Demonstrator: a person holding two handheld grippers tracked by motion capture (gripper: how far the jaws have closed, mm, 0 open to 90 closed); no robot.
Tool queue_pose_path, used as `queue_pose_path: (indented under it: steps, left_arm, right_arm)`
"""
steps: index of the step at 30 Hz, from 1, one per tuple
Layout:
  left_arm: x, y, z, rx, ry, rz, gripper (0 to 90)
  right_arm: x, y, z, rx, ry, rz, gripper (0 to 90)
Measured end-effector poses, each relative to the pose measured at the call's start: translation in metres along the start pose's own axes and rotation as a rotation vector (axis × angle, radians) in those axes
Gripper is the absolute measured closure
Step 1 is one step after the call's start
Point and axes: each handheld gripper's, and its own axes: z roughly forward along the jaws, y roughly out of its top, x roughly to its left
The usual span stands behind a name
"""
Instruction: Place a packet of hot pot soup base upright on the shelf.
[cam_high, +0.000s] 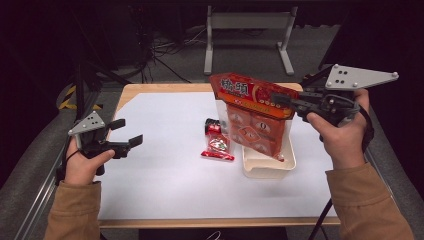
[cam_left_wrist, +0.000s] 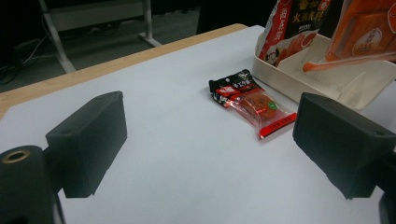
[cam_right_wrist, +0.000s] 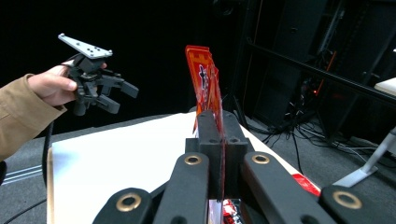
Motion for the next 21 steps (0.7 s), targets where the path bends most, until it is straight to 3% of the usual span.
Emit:
queue_pose_path:
  steps: [4,21]
  left_arm:
    - [0.001,-0.001,0.001,0.006,-0.001,-0.023,8.4]
    - [-0.001,-0.002,0.004,0.028,-0.02,-0.025,10.4]
  right_arm:
    - [-0.005,-0.003,-0.002,-0.004,-0.018,0.004,89.9]
    - [-0.027,-0.027,-0.006,-0.033,-0.091,0.044,89.9]
